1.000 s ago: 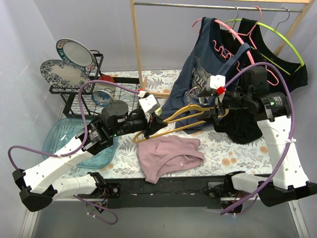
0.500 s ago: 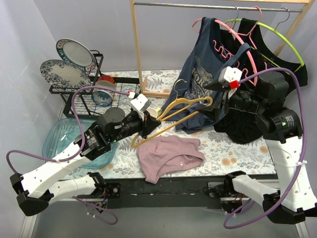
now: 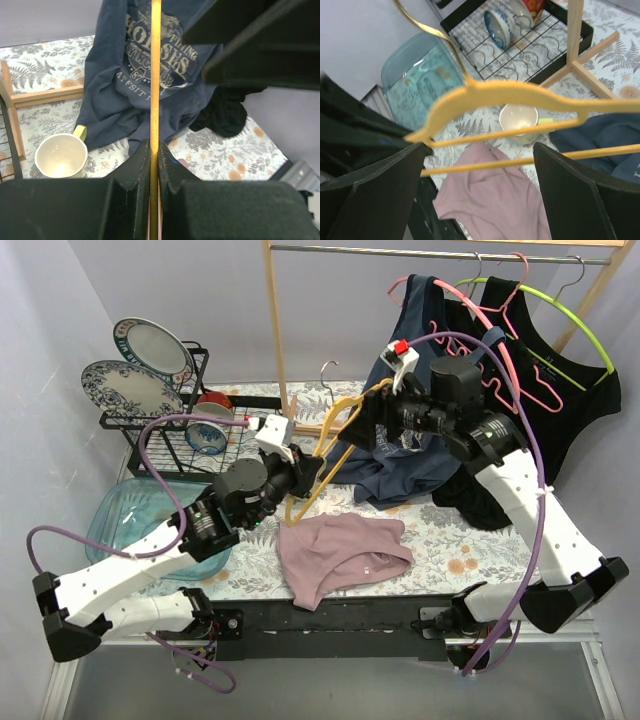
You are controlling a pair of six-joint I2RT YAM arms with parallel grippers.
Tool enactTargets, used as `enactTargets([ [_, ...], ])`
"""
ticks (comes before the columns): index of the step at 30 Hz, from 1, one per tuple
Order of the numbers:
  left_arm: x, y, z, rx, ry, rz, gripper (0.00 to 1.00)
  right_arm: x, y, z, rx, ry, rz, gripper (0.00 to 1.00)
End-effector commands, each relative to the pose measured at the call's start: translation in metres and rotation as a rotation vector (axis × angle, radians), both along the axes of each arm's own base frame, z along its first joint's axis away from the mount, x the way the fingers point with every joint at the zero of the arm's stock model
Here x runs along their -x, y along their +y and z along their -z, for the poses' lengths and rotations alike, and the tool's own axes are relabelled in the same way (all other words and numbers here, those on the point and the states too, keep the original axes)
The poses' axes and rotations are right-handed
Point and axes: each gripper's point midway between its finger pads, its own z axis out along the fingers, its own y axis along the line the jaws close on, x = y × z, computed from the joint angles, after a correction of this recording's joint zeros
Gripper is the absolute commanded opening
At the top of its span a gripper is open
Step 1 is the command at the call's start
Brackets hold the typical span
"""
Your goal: Place the tank top on the hanger
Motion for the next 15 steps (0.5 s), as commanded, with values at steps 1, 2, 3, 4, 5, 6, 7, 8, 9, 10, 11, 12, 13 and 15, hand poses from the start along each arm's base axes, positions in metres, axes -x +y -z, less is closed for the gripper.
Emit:
enactTargets([
  [1, -0.019, -0.008, -0.005, 0.033, -0.014, -0.128, 0.00, -0.021, 0.010, -0.060, -0.111, -0.063, 0.210, 0.98],
  [2, -0.020, -0.012, -0.004, 0.029, -0.014, -0.136, 0.00, -0.021, 0.013, -0.059, -0.114, -0.048, 0.222, 0.98],
  [3, -0.022, -0.015, -0.006, 0.030, -0.016, -0.140, 0.00, -0.026, 0.018, -0.053, -0.101, -0.033, 0.236, 0.99],
  [4, -0.025, -0.021, -0.001, 0.019, -0.012, -0.147, 0.00, -0.029, 0.021, -0.050, -0.093, -0.028, 0.266, 0.99],
  [5, -0.024, -0.024, -0.001, 0.016, -0.013, -0.150, 0.00, -0.033, 0.022, -0.046, -0.082, -0.020, 0.296, 0.99],
  [6, -0.027, -0.023, -0.005, 0.023, -0.018, -0.181, 0.00, -0.037, 0.024, -0.036, -0.058, -0.011, 0.325, 0.98],
  [7, -0.029, -0.024, -0.006, 0.024, -0.020, -0.201, 0.00, -0.041, 0.023, -0.031, -0.037, -0.018, 0.371, 0.99],
  [8, -0.030, -0.026, -0.005, 0.024, -0.020, -0.215, 0.00, -0.047, 0.019, -0.019, -0.007, -0.017, 0.422, 0.98],
  [9, -0.033, -0.022, -0.007, 0.030, -0.025, -0.250, 0.00, -0.051, 0.017, -0.014, 0.013, -0.038, 0.456, 0.98],
  [10, -0.034, -0.022, -0.009, 0.040, -0.029, -0.264, 0.00, -0.056, 0.012, -0.009, 0.046, -0.059, 0.518, 0.98],
  [11, -0.034, -0.025, -0.007, 0.039, -0.029, -0.268, 0.00, -0.058, 0.009, -0.007, 0.060, -0.068, 0.544, 0.99],
  [12, -0.036, -0.024, -0.010, 0.051, -0.032, -0.280, 0.00, -0.060, 0.007, 0.000, 0.081, -0.068, 0.560, 0.98],
  [13, -0.036, -0.026, -0.009, 0.054, -0.031, -0.280, 0.00, -0.064, 0.003, 0.002, 0.088, -0.072, 0.588, 0.98],
  [15, -0.036, -0.029, -0.008, 0.061, -0.027, -0.281, 0.00, -0.067, 0.003, 0.011, 0.107, -0.065, 0.606, 0.97],
])
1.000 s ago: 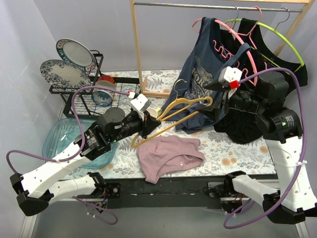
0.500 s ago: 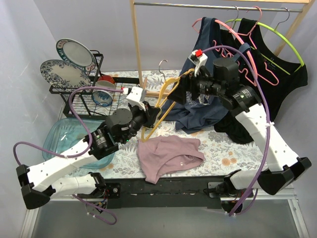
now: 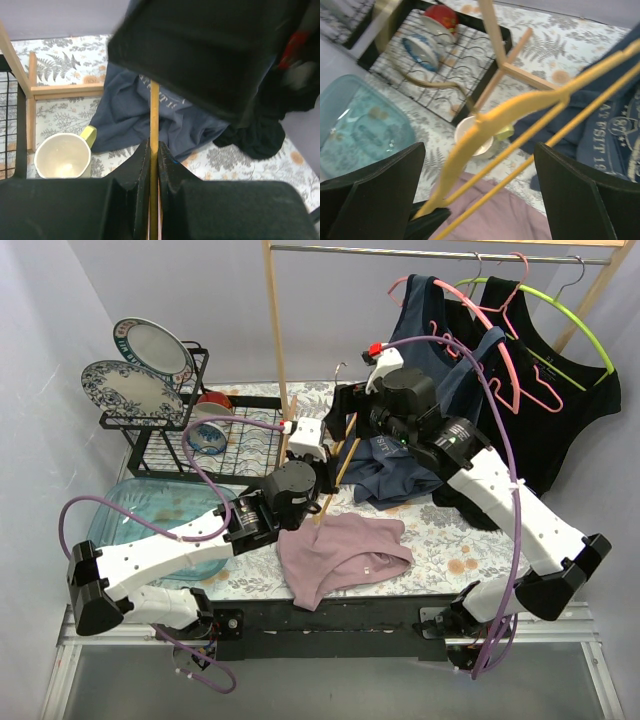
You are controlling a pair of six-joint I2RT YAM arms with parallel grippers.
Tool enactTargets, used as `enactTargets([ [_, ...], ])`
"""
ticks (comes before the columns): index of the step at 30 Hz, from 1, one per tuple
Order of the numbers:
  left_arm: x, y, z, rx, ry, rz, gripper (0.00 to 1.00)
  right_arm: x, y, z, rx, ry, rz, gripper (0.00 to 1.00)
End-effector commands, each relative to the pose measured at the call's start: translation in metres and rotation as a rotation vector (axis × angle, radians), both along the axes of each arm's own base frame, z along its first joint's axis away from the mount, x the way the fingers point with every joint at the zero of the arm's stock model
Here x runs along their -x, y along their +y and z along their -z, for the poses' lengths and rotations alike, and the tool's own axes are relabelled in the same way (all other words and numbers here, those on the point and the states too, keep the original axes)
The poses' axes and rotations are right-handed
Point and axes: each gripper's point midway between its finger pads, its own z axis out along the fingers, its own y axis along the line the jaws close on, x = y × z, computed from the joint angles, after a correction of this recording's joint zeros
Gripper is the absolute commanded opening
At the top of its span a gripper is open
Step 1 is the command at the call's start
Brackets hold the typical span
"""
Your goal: Place the tank top on the hanger
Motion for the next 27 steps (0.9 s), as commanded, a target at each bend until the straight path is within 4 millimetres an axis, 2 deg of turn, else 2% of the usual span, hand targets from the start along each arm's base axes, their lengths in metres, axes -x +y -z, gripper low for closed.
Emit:
enactTargets([
  [1, -0.007, 0.006, -0.043, 0.134, -0.060, -0.085, 0.00, -0.024, -0.019, 0.002, 0.034, -0.049, 0.182, 0.97],
  [3, -0.006, 0.003, -0.041, 0.132, -0.056, -0.081, 0.00, -0.025, -0.013, 0.009, 0.050, -0.038, 0.168, 0.95],
  [5, -0.006, 0.001, -0.040, 0.130, -0.055, -0.075, 0.00, -0.021, -0.006, 0.006, 0.048, -0.046, 0.134, 0.92],
  [6, -0.006, -0.001, -0.046, 0.151, -0.067, -0.067, 0.00, -0.019, -0.006, 0.003, 0.042, -0.052, 0.123, 0.91],
  [11, -0.001, 0.007, -0.042, 0.125, -0.077, -0.052, 0.00, -0.010, -0.012, -0.034, 0.005, -0.144, 0.083, 0.94],
  [13, 0.002, 0.011, -0.043, 0.118, -0.079, -0.046, 0.00, 0.002, -0.012, -0.048, -0.022, -0.167, 0.008, 0.96],
  [14, 0.004, 0.013, -0.037, 0.092, -0.065, -0.038, 0.00, 0.006, -0.015, -0.052, -0.008, -0.195, -0.039, 0.98],
  [15, 0.008, 0.015, -0.028, 0.059, -0.049, -0.018, 0.00, 0.017, -0.022, -0.067, -0.022, -0.239, -0.095, 0.98],
  [17, 0.016, 0.026, -0.027, 0.044, -0.047, 0.006, 0.00, 0.032, -0.034, -0.074, -0.017, -0.294, -0.239, 0.98],
  [18, 0.021, 0.031, -0.013, 0.001, -0.027, 0.022, 0.00, 0.048, -0.049, -0.081, 0.072, -0.414, -0.335, 0.98],
  [19, 0.024, 0.036, -0.009, -0.014, -0.020, 0.033, 0.00, 0.056, -0.061, -0.079, 0.115, -0.467, -0.403, 0.98],
  [20, 0.033, 0.047, -0.017, -0.003, -0.031, 0.055, 0.00, 0.060, -0.070, -0.062, 0.174, -0.477, -0.431, 0.99],
  [21, 0.040, 0.050, -0.011, -0.038, -0.025, 0.096, 0.00, 0.071, -0.083, -0.060, 0.301, -0.604, -0.498, 0.98],
  [22, 0.047, 0.055, -0.010, -0.049, -0.030, 0.129, 0.00, 0.081, -0.095, -0.025, 0.381, -0.527, -0.544, 0.99],
  [23, 0.051, 0.060, -0.013, -0.054, -0.039, 0.150, 0.00, 0.083, -0.102, -0.004, 0.437, -0.508, -0.560, 0.99],
  [24, 0.059, 0.072, -0.018, -0.064, -0.053, 0.171, 0.00, 0.090, -0.112, 0.042, 0.507, -0.434, -0.604, 0.98],
  [26, 0.071, 0.077, -0.028, -0.064, -0.068, 0.234, 0.00, 0.102, -0.127, 0.094, 0.616, -0.349, -0.680, 0.95],
  [27, 0.079, 0.085, -0.029, -0.079, -0.065, 0.260, 0.00, 0.114, -0.133, 0.134, 0.639, -0.264, -0.724, 0.92],
])
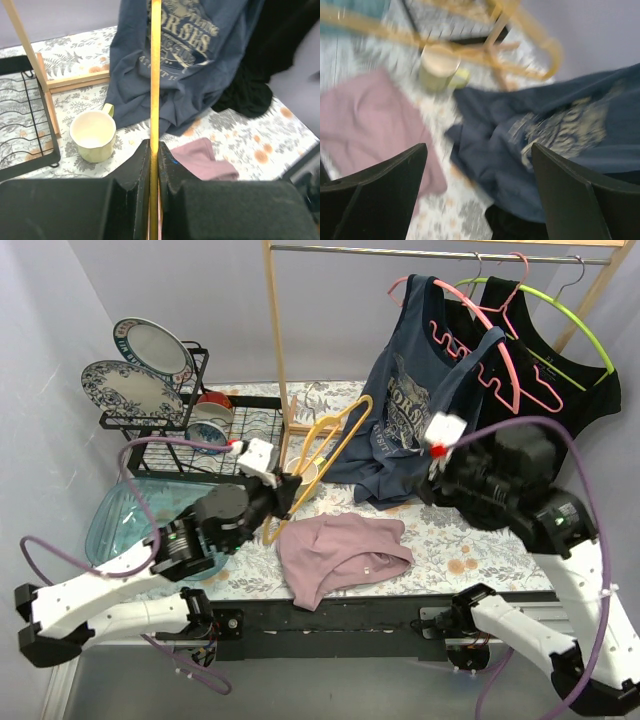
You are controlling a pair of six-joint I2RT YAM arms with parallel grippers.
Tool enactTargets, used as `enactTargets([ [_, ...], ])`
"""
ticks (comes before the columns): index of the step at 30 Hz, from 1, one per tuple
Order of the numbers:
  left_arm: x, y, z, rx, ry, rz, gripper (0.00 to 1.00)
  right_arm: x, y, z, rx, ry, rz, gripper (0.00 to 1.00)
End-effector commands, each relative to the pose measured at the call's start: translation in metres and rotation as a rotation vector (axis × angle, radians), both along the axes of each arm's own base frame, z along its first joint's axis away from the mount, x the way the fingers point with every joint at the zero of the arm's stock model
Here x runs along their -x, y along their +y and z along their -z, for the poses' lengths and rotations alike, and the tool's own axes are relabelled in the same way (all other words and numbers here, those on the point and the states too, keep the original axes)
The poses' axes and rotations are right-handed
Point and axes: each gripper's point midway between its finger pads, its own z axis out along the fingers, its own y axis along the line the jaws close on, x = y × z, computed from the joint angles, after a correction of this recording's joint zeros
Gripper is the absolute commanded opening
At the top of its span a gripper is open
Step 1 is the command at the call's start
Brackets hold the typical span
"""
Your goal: Place the tank top on the hanger
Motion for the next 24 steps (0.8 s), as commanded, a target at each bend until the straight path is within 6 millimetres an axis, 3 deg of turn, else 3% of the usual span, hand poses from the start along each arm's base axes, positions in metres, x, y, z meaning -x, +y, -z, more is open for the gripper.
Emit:
enactTargets([
  [1, 0.035, 0.021, -0.019, -0.047, -0.042, 0.176, 0.00, 0.040, -0.019, 0.165, 0.403, 0.229, -0.244, 0.90],
  [3, 0.047, 0.024, -0.020, -0.055, -0.046, 0.236, 0.00, 0.054, -0.026, 0.205, 0.435, 0.285, -0.268, 0.88],
  [5, 0.058, 0.026, -0.024, -0.056, -0.061, 0.298, 0.00, 0.056, -0.031, 0.230, 0.469, 0.306, -0.273, 0.86],
  [8, 0.059, 0.031, -0.019, -0.104, -0.017, 0.287, 0.00, 0.064, -0.039, 0.265, 0.532, 0.383, -0.293, 0.75],
  [15, 0.062, 0.038, -0.018, -0.062, -0.002, 0.268, 0.00, 0.086, -0.023, 0.290, 0.503, 0.421, -0.443, 0.73],
  [17, 0.063, 0.040, -0.018, -0.052, -0.001, 0.266, 0.00, 0.086, -0.026, 0.307, 0.532, 0.433, -0.423, 0.74],
  [24, 0.067, 0.042, -0.015, -0.033, 0.025, 0.272, 0.00, 0.047, -0.030, 0.328, 0.582, 0.327, -0.254, 0.74],
])
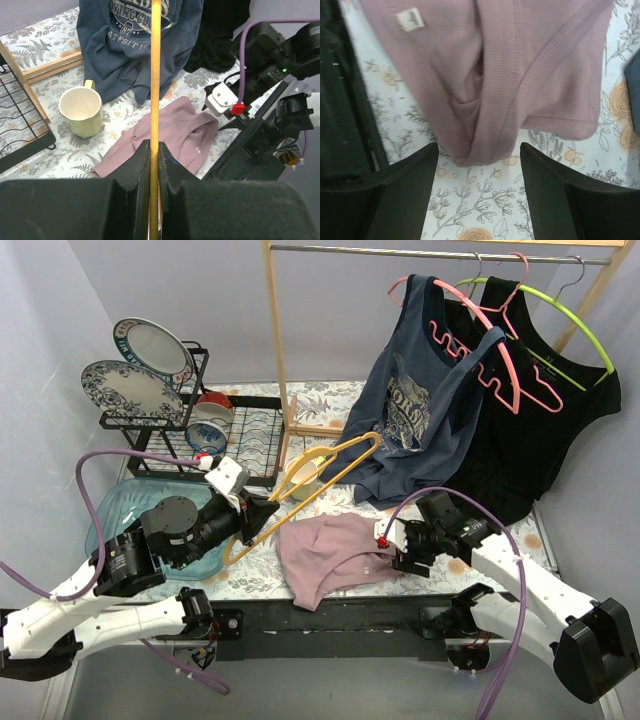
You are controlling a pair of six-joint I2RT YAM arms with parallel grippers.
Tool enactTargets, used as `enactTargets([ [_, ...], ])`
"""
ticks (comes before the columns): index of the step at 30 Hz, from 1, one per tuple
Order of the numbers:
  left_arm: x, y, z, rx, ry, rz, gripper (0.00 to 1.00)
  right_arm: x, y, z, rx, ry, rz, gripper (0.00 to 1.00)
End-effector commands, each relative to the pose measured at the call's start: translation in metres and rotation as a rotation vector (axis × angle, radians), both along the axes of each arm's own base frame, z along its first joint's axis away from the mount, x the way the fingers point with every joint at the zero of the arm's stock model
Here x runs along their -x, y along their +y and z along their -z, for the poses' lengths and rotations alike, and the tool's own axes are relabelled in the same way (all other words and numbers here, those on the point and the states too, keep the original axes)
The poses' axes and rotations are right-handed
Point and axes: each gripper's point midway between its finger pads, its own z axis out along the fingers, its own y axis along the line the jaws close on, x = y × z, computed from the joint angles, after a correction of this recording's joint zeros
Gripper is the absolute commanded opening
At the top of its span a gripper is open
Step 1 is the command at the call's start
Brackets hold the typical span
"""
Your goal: Place the tank top on the hanger
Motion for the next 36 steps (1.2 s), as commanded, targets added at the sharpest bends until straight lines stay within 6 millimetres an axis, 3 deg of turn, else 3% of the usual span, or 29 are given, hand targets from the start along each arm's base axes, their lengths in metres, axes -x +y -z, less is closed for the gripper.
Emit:
enactTargets([
  [1, 0.003, -0.001, 0.000, 0.025, 0.015, 0.010, 0.00, -0.038, 0.006, -0.001, -0.014, -0.148, 0.069, 0.74],
  [6, 0.006, -0.002, 0.005, 0.030, 0.030, 0.023, 0.00, -0.036, 0.008, 0.004, -0.017, -0.145, 0.068, 0.67],
  [12, 0.019, 0.001, 0.001, 0.066, 0.053, 0.070, 0.00, -0.039, 0.009, 0.001, -0.028, -0.154, 0.096, 0.34],
  [13, 0.020, 0.003, 0.001, 0.067, 0.060, 0.067, 0.00, -0.040, 0.009, 0.000, -0.031, -0.157, 0.101, 0.21],
  [16, 0.027, 0.010, 0.002, 0.089, 0.096, 0.073, 0.00, -0.041, 0.012, -0.010, -0.057, -0.168, 0.110, 0.02],
  [27, 0.080, 0.008, 0.019, 0.083, 0.289, 0.285, 0.00, -0.066, 0.024, -0.064, -0.159, -0.192, 0.239, 0.01],
  [31, 0.084, 0.009, 0.025, 0.032, 0.317, 0.297, 0.00, -0.076, 0.026, -0.087, -0.192, -0.199, 0.269, 0.01],
  [36, 0.089, 0.003, 0.037, -0.003, 0.348, 0.332, 0.00, -0.079, 0.027, -0.100, -0.222, -0.194, 0.281, 0.01],
])
